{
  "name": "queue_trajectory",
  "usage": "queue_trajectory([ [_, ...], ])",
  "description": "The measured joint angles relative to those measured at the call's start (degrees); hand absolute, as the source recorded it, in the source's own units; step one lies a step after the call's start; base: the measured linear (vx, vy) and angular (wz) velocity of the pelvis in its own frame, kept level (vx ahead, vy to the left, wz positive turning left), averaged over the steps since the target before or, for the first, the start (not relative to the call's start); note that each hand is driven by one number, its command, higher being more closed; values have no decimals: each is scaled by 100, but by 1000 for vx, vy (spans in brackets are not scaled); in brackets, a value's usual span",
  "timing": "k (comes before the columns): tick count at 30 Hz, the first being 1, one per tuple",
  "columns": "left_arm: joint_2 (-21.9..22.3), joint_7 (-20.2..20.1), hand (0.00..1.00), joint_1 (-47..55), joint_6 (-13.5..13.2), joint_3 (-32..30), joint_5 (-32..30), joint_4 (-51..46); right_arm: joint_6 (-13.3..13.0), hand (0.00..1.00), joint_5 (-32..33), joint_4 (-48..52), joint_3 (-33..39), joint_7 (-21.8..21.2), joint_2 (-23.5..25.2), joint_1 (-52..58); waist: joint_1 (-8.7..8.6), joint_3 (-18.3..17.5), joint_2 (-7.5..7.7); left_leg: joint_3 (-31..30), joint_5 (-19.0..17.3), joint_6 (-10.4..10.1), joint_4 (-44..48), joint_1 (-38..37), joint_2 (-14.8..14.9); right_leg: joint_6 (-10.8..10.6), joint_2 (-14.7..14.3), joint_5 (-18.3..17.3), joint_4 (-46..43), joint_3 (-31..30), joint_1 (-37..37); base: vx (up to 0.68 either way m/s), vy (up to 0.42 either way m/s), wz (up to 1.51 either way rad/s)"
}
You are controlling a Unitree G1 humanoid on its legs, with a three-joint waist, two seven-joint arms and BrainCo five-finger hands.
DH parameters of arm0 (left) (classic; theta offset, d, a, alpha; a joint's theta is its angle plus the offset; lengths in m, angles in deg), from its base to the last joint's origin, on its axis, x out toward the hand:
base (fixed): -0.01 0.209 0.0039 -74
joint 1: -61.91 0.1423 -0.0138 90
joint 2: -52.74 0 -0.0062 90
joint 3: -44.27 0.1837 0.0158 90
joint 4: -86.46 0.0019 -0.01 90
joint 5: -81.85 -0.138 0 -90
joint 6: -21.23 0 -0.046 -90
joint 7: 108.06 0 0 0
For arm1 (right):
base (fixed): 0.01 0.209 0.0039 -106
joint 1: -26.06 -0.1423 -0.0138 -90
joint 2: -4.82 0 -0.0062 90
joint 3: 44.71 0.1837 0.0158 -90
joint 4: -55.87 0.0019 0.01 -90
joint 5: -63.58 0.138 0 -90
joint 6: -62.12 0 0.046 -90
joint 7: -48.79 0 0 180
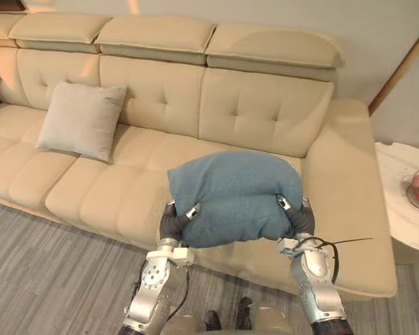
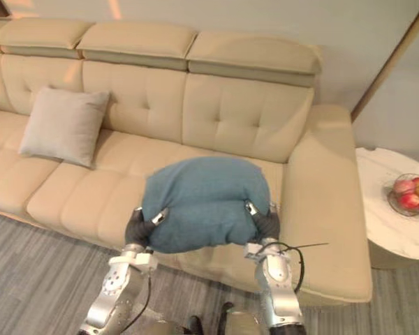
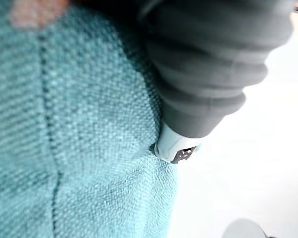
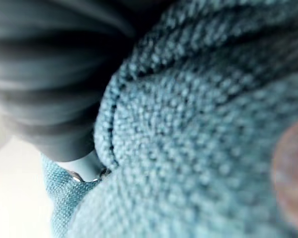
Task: Pick up cushions and gather them together orderly.
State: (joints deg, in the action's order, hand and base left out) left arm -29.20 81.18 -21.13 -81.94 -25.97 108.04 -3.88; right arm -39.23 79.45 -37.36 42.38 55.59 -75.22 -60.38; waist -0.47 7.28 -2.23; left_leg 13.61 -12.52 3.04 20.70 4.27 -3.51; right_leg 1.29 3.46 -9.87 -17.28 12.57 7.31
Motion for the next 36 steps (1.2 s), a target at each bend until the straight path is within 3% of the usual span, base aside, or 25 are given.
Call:
queue_trajectory([
  [1,11,-18,100,30,8,0,0,-1,1,100,-1,15,0,0,-7,23,-4,3,0,4,0,0,255,60,17,0,9,0,56,5,-94,263,54,32],
  [2,60,-88,100,112,15,11,0,-39,11,100,0,209,2,9,-32,166,6,34,0,58,80,-126,1315,409,134,-7,70,-7,237,16,-421,228,98,17],
  [3,106,-116,100,212,11,12,1,-118,10,100,-2,481,1,11,-19,327,118,70,39,181,-39,-117,2239,831,449,-10,77,-9,362,-19,-627,210,115,1],
  [4,104,-143,100,268,9,12,2,-174,11,100,-7,600,1,12,12,359,175,53,11,145,-193,-109,2504,996,644,-15,76,-16,372,-75,-678,173,121,-34],
  [6,131,-193,100,299,7,19,1,-230,-20,100,-16,832,27,13,38,343,259,63,29,-475,-423,-491,1965,1370,1098,-70,118,-48,330,-238,-680,171,156,-42],
  [7,143,-196,100,297,6,19,0,-247,-21,100,-16,865,39,15,46,337,275,41,-6,-702,-341,-548,1477,1342,1169,-166,165,-106,279,-310,-674,221,325,-39],
  [8,206,-206,100,308,4,24,-7,-258,-23,100,-21,916,55,29,14,338,270,0,-100,-1162,419,-787,374,1141,1312,-434,145,-273,158,-444,-646,188,318,-39],
  [9,167,-204,100,266,15,26,-7,-198,-26,100,-23,823,73,48,66,309,252,-5,44,-1312,405,-1013,278,1058,1101,-605,285,-375,147,-647,-635,184,327,-28],
  [11,126,-204,100,243,13,85,-11,-208,-27,100,-32,804,157,64,188,330,122,-53,215,-1289,484,-905,42,993,821,-604,522,-248,415,-730,-665,148,281,8],
  [14,9,-204,100,310,12,158,-16,-204,-2,100,-232,642,223,54,272,288,120,-74,251,-1180,485,-898,16,886,710,-641,632,-33,595,-869,-744,88,165,-12],
  [21,-176,-207,100,421,22,281,-141,-134,5,100,-279,465,242,7,350,498,51,-138,333,-933,760,-827,-864,373,673,-693,632,82,983,-1240,-767,-4,-6,-31],
  [26,-175,-195,100,438,87,285,-370,-58,6,100,-919,460,254,181,351,678,-47,-144,344,-832,1044,-868,-1412,234,777,-633,507,318,1219,-1414,-625,-38,-42,-23],
  [31,-108,15,100,212,87,223,-596,-80,7,100,-1156,458,215,448,345,550,-45,-119,368,-773,1207,-856,-1466,730,838,-669,439,519,1258,-1491,-88,-55,-11,-9],
  [36,-19,554,100,-728,84,23,-770,-184,9,100,-1369,456,157,909,291,-436,60,5,428,-669,1409,-833,-1419,1485,946,-658,355,708,1075,-1527,751,-86,-6,-12],
])
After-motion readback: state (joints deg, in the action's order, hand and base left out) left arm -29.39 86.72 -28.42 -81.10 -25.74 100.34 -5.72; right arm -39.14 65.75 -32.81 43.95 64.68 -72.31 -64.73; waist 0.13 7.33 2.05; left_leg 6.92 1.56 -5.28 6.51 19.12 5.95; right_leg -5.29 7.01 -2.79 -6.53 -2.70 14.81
